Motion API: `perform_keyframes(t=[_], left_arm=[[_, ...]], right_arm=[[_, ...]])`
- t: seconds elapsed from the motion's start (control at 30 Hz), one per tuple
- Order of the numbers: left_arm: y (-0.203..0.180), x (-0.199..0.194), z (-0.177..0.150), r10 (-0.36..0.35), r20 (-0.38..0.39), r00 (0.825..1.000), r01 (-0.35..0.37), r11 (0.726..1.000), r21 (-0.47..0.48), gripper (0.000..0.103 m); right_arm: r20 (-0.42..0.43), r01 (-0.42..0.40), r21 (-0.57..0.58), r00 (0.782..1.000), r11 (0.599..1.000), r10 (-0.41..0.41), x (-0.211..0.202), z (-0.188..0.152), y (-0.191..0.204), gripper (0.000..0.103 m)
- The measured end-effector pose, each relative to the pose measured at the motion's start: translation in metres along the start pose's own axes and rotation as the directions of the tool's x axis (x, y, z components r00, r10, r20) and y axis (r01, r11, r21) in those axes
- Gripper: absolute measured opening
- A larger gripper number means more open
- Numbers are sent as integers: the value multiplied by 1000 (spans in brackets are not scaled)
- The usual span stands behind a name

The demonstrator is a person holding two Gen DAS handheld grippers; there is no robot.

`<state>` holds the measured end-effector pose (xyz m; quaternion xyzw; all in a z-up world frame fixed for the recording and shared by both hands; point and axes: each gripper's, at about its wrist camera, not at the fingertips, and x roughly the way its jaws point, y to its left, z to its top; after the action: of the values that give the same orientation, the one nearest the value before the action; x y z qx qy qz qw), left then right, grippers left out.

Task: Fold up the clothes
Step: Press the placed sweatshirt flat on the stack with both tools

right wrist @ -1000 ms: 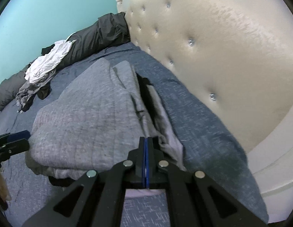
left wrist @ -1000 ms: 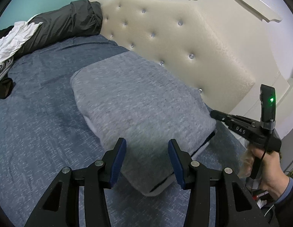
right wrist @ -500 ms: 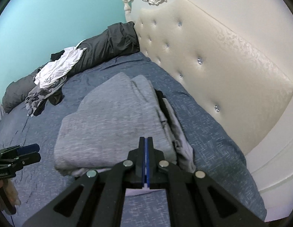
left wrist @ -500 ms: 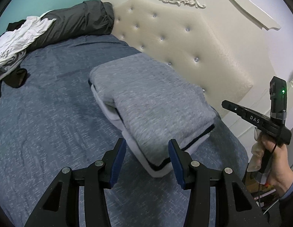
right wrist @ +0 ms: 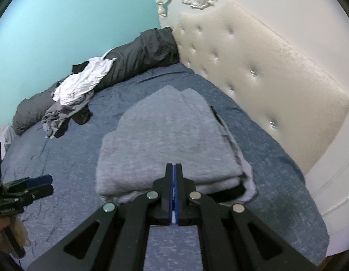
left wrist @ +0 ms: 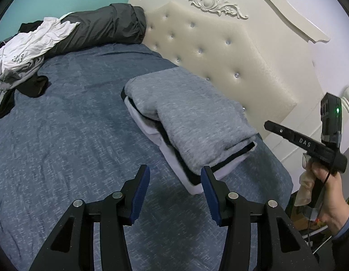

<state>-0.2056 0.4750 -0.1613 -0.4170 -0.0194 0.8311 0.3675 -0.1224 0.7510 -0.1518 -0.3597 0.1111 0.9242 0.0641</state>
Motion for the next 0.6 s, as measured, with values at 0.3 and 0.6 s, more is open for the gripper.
perform_keyframes(t=[0.3, 0.6], left_arm=[[35, 26, 14, -5, -23, 1000, 4, 998, -62, 53], [50, 75, 69, -50, -5, 999, 49, 990, -135, 56]], right_arm=[[-54, -61, -79, 997, 995, 57, 48, 26, 44, 0], [-42, 16, -63, 999, 998, -18, 65, 44, -9, 0]])
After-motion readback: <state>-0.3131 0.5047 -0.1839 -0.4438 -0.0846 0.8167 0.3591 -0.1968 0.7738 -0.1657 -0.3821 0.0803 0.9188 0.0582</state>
